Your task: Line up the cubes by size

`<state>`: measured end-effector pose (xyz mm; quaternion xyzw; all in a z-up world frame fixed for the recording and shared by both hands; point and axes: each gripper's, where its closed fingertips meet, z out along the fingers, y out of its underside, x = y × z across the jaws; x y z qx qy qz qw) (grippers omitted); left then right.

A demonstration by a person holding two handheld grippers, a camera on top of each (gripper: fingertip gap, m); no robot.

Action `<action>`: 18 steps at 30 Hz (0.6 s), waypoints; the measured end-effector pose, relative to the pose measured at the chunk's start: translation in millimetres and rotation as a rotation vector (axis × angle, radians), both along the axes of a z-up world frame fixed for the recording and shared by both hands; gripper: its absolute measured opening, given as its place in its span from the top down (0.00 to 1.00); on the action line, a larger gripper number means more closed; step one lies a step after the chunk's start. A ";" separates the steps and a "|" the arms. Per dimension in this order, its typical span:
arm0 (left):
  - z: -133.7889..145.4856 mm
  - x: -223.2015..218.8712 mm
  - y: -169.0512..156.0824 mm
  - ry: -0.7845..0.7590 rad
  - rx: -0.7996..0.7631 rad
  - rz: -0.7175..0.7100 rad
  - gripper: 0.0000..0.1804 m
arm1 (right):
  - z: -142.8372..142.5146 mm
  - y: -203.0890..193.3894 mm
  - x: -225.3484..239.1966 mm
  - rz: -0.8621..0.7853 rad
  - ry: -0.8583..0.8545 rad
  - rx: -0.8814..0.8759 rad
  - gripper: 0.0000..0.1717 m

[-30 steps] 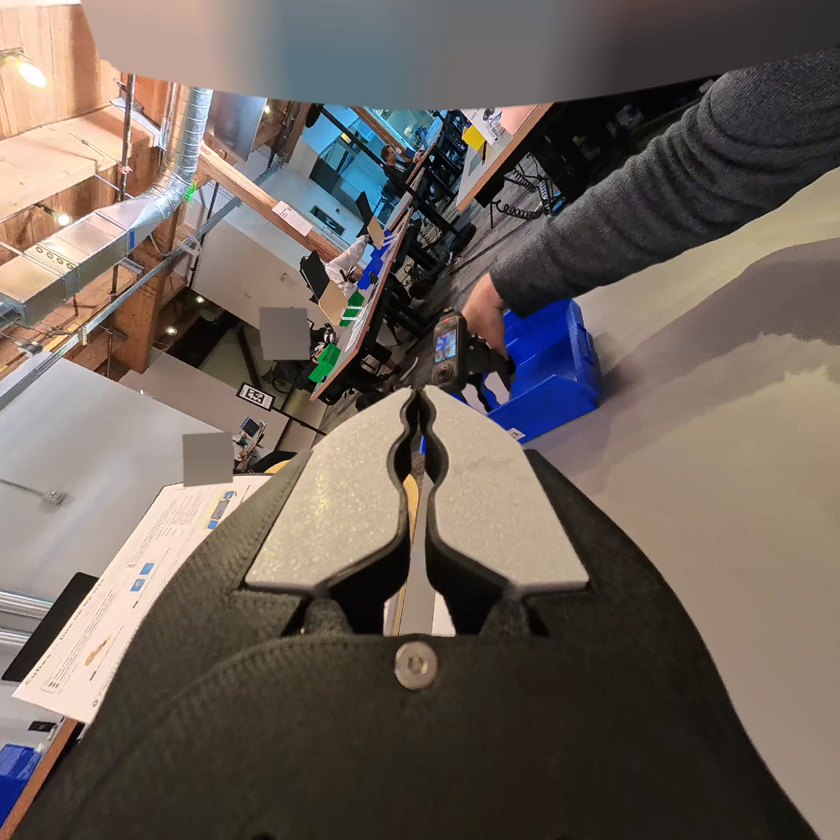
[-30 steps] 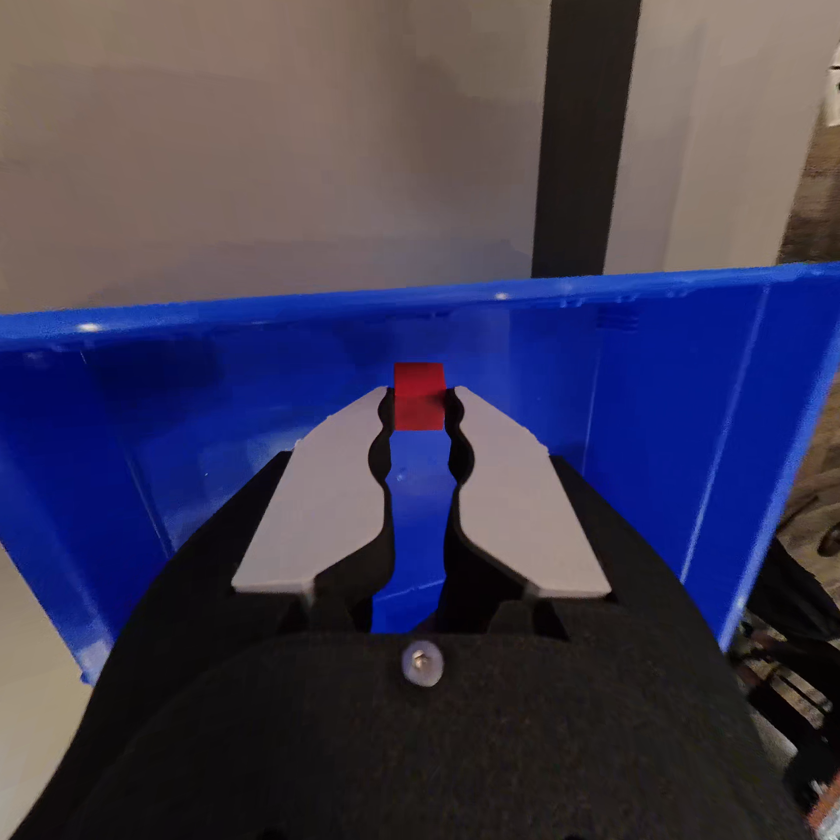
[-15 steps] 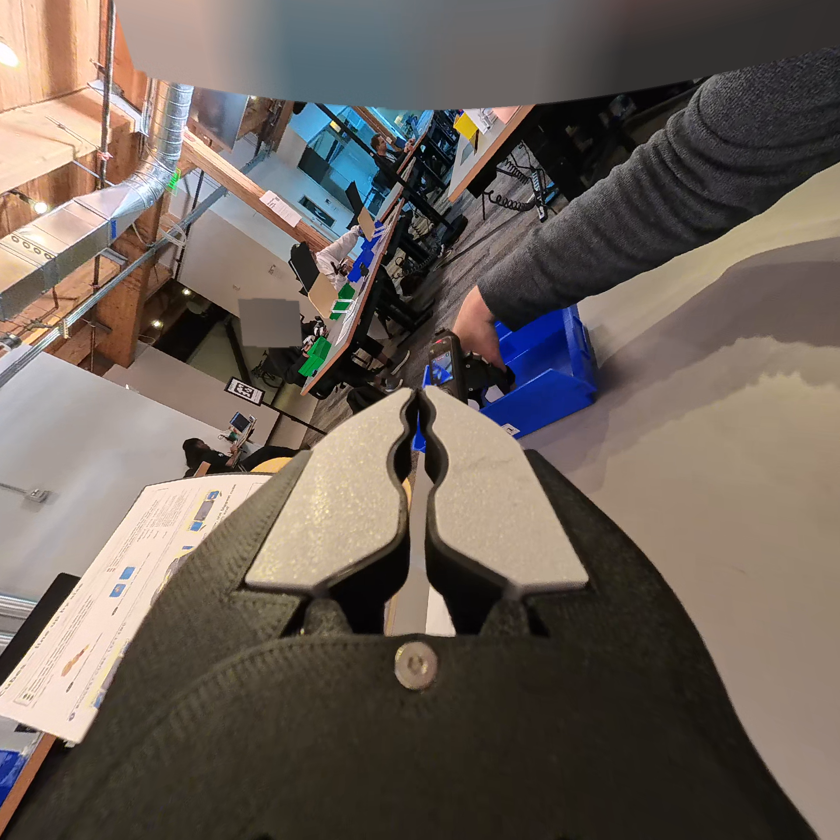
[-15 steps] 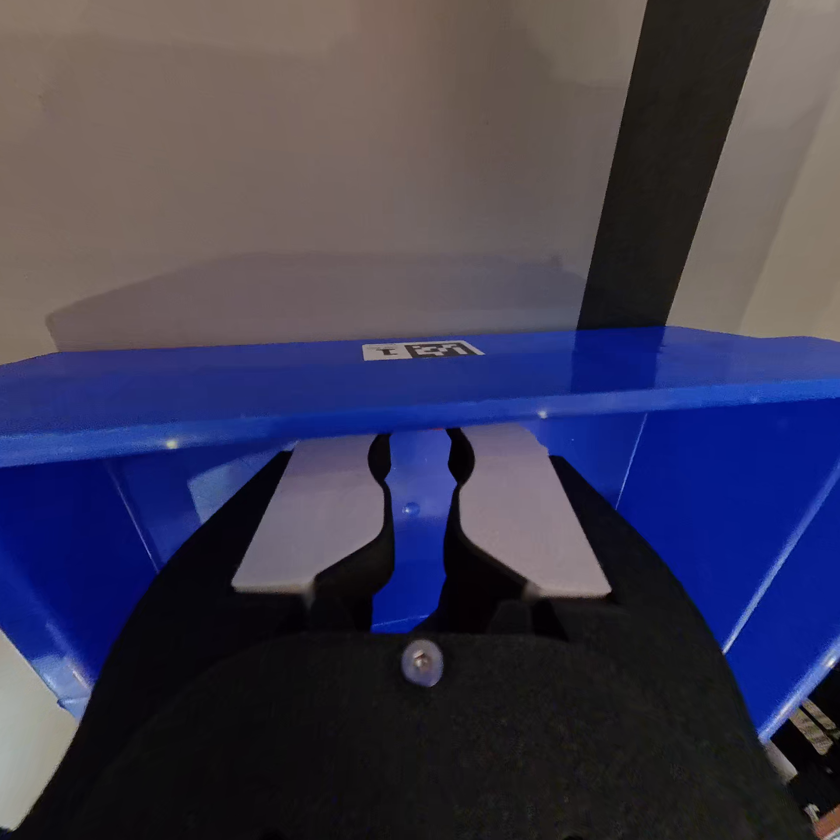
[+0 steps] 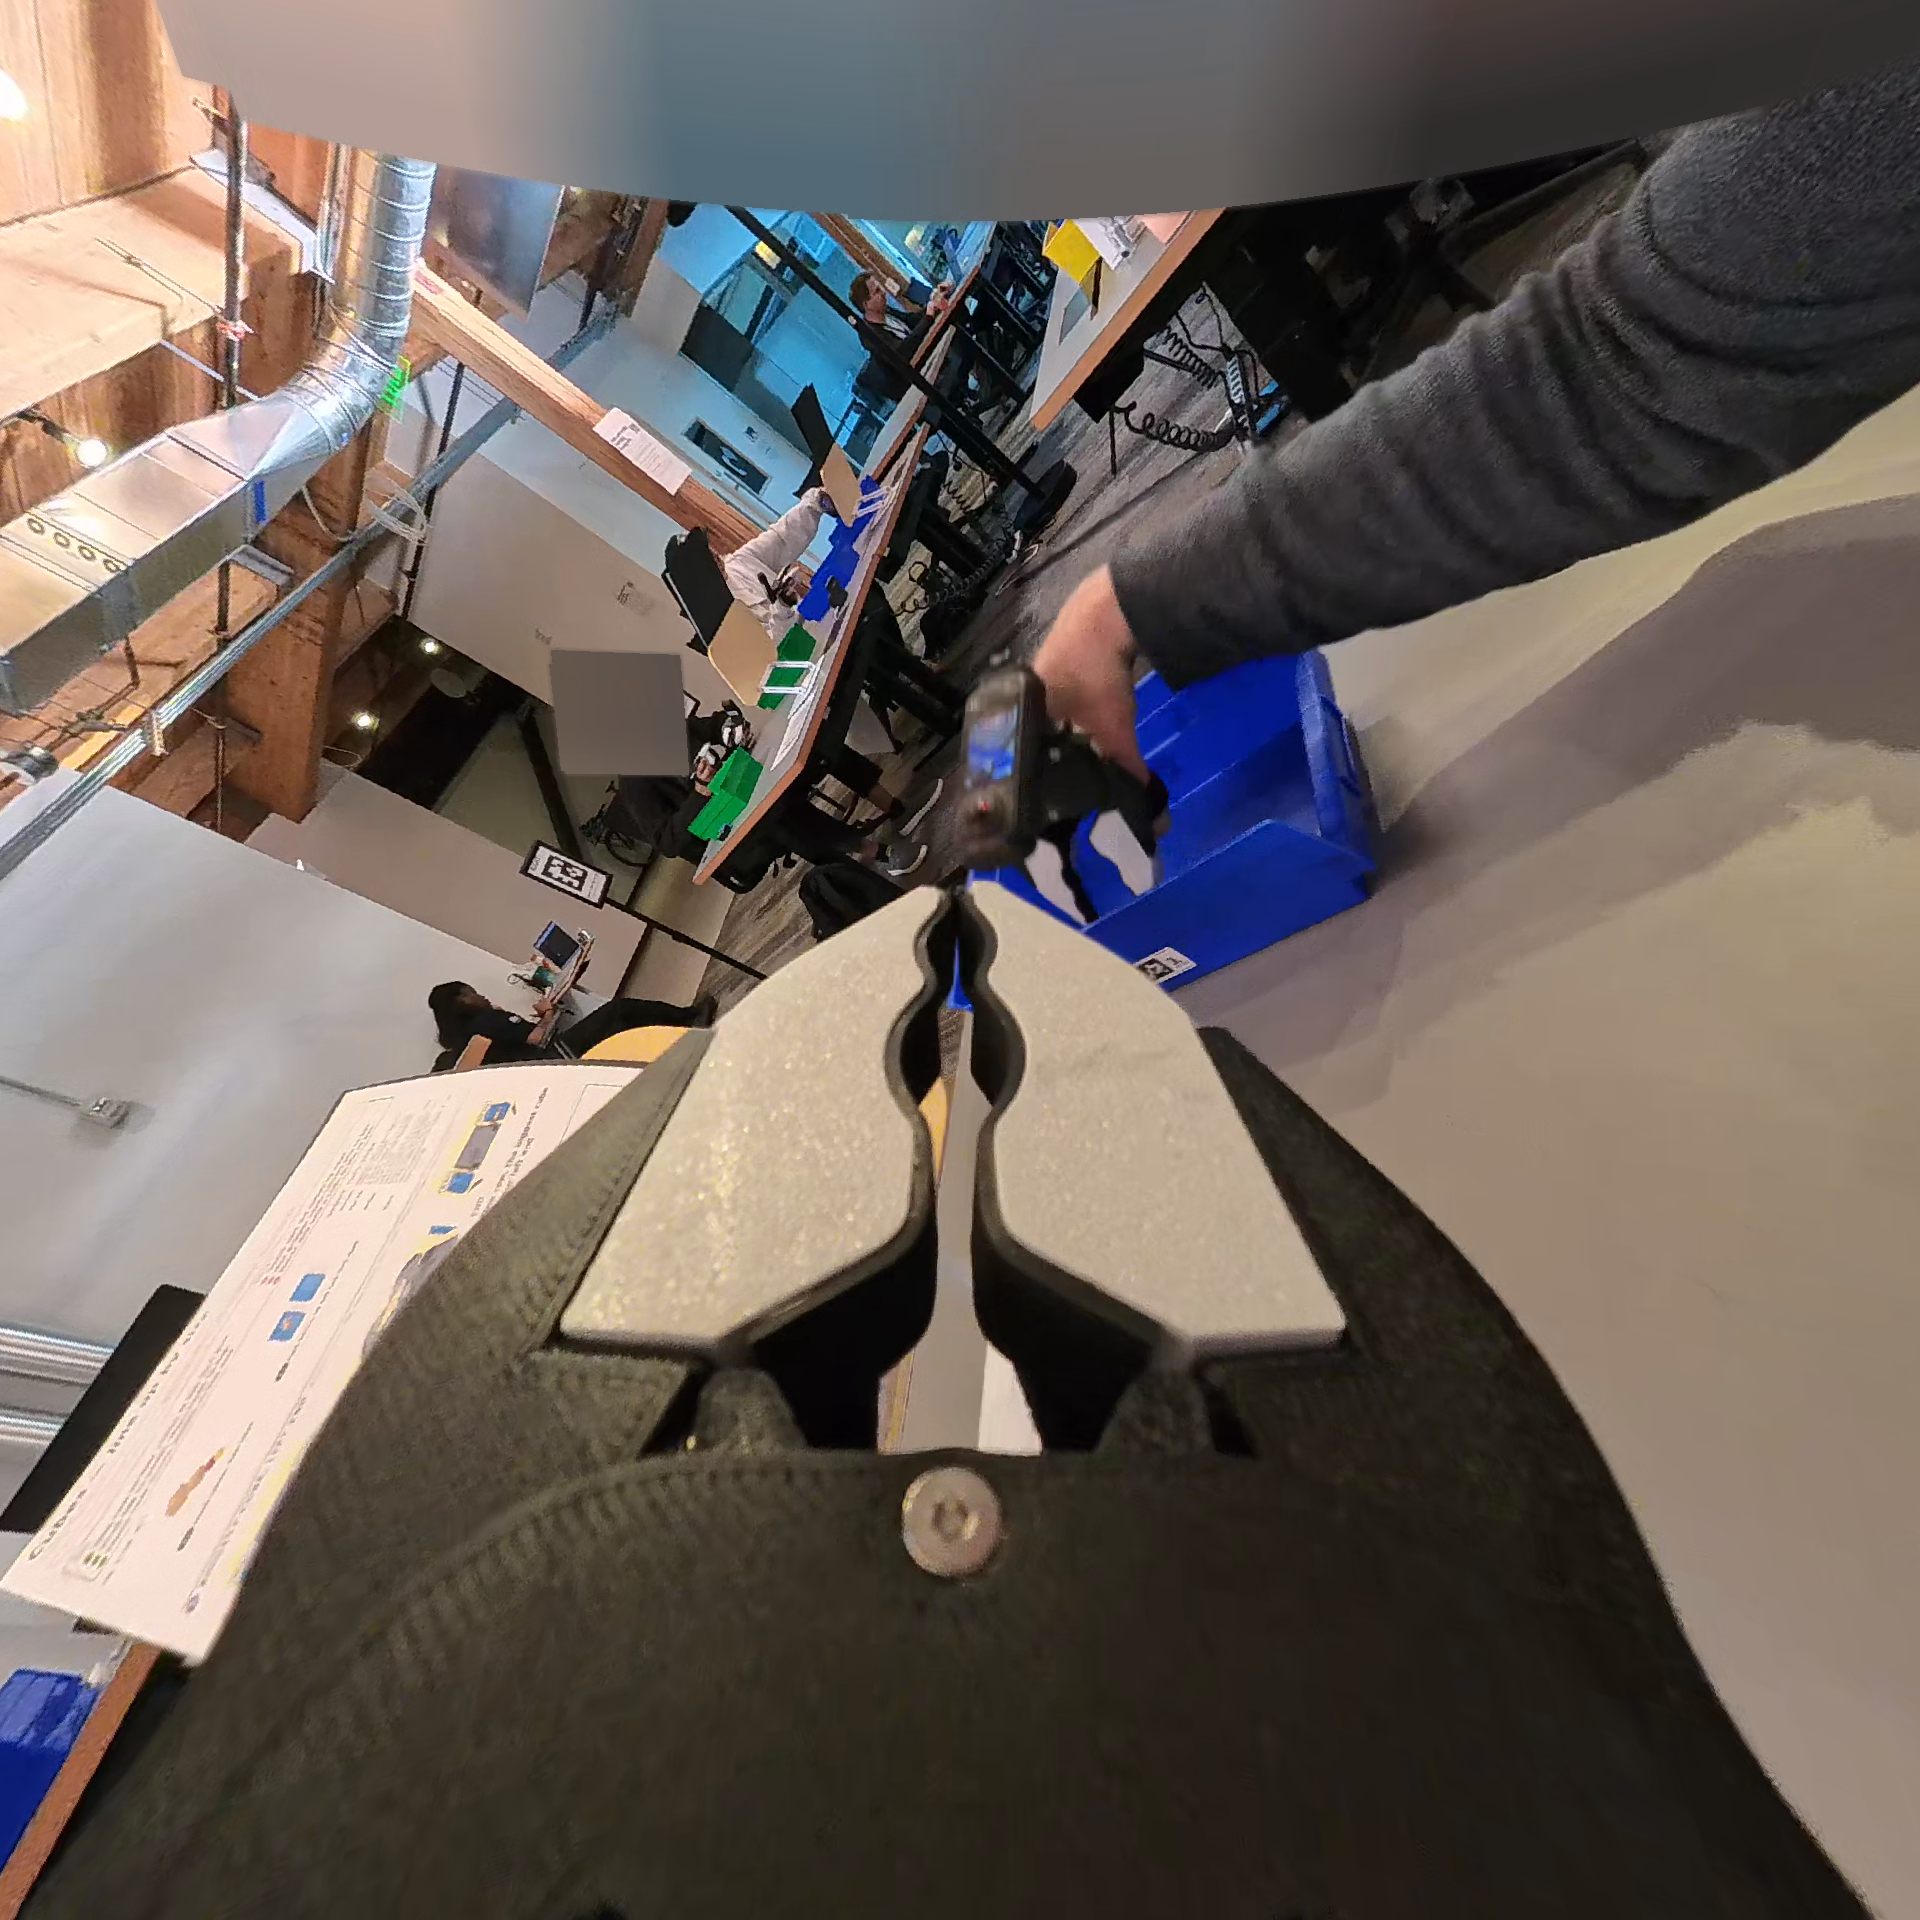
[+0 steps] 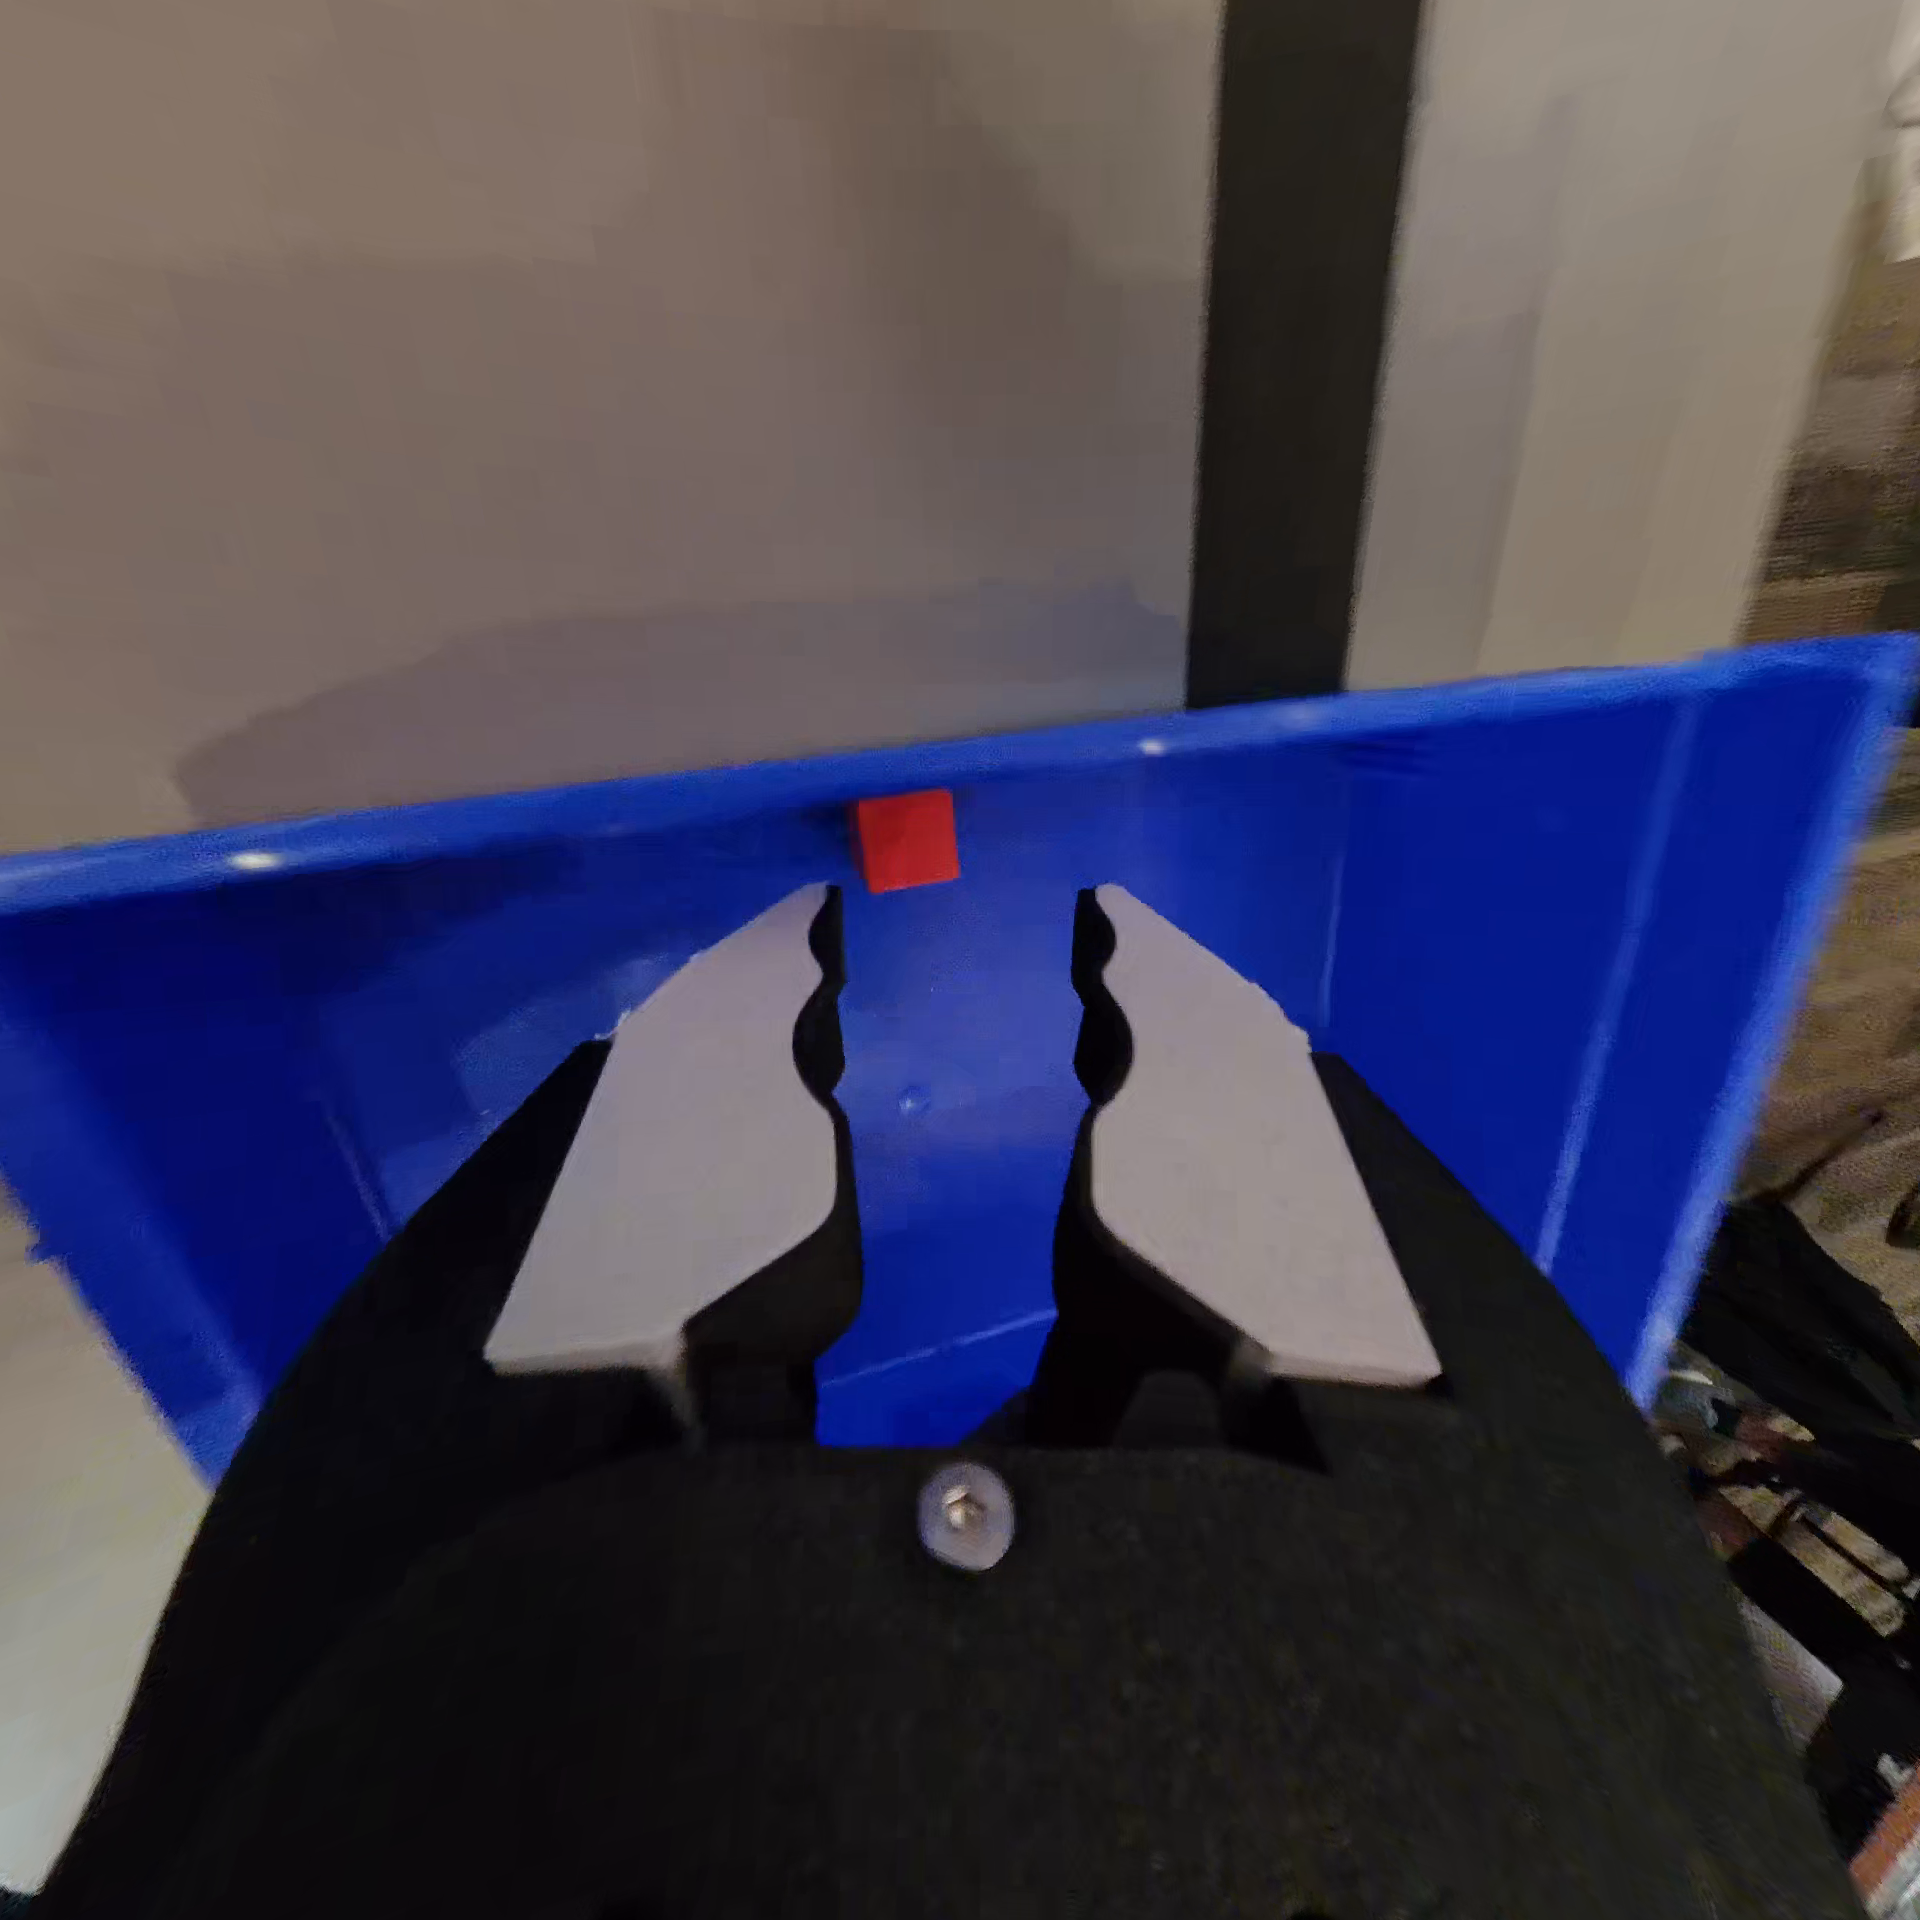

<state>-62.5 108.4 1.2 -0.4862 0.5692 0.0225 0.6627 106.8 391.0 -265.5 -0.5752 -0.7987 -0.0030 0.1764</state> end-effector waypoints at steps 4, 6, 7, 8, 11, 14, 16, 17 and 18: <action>3.7 -2.9 -1.4 -0.011 0.008 0.009 1.00 | 72.9 -10.2 7.8 -0.083 0.151 0.217 0.77; 3.9 -5.2 1.6 -0.007 0.010 0.038 1.00 | 110.4 -31.6 1.7 -0.095 0.258 0.297 0.79; 3.3 -5.9 3.7 -0.001 0.010 0.055 1.00 | 127.5 -45.5 -4.8 -0.092 0.319 0.326 0.80; 2.3 -7.3 6.9 0.006 0.008 0.079 1.00 | 143.4 -61.8 -13.3 -0.079 0.384 0.348 0.80; -0.7 -15.3 21.5 0.023 0.007 0.179 1.00 | 178.4 -111.0 -44.5 -0.024 0.547 0.377 0.81; 3.2 -33.0 38.2 0.043 0.064 0.331 1.00 | 196.9 -158.7 -83.6 0.109 0.659 0.362 0.83; 0.3 -39.3 40.1 0.062 0.058 0.359 1.00 | 206.4 -180.8 -110.7 0.166 0.720 0.331 0.83; 1.2 -42.0 40.0 0.059 0.060 0.364 1.00 | 209.7 -187.6 -123.7 0.187 0.735 0.327 0.83; 2.6 -44.9 39.8 0.051 0.060 0.370 1.00 | 210.9 -193.5 -134.9 0.210 0.738 0.317 0.83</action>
